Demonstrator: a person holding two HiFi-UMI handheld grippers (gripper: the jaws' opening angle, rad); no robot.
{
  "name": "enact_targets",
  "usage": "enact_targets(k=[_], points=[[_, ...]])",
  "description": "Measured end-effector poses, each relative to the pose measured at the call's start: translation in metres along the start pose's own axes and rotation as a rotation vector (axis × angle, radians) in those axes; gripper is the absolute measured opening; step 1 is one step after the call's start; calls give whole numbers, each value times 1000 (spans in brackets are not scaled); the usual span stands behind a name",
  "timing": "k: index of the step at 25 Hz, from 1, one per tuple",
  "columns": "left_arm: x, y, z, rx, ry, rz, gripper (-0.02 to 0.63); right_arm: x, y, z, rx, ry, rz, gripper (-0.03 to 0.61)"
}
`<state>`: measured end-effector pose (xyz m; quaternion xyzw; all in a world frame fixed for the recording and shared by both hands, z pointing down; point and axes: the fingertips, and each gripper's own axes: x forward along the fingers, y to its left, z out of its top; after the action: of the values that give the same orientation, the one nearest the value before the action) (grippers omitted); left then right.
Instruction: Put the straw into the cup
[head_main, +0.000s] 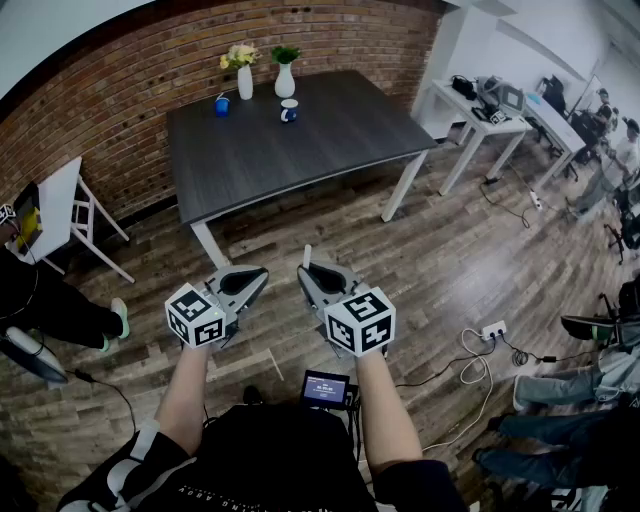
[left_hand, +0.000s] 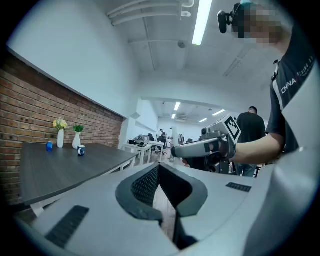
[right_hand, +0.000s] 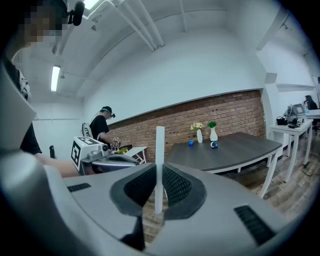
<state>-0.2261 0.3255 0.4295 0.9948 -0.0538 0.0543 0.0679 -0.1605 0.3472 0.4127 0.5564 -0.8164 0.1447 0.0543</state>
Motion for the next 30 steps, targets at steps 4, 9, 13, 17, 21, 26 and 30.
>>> enact_targets(k=[4,9,13,17,21,26,30], points=[[4,4,3,9,-2,0,2,4,-3,4,-13,-6,-1,44],[10,-2,0,17,4,-9,3,-2,-6,3,-12,-19,0,44],[10,-1,-6,24,9,-7,3,-2,-7,-2,4,-23,7,44],[11,5,-8,27,9,0,3,3,-9,-4,4,-21,10,44],[14,7,-11,32,21,-6,3,5,-14,-3,8,-23,5,44],[20,8,-12,38,26,-10,3,7,-20,-4,10,-20,11,44],[23,11,-13,51,25,-1,3,9,-23,-6,9,-18,16,44]])
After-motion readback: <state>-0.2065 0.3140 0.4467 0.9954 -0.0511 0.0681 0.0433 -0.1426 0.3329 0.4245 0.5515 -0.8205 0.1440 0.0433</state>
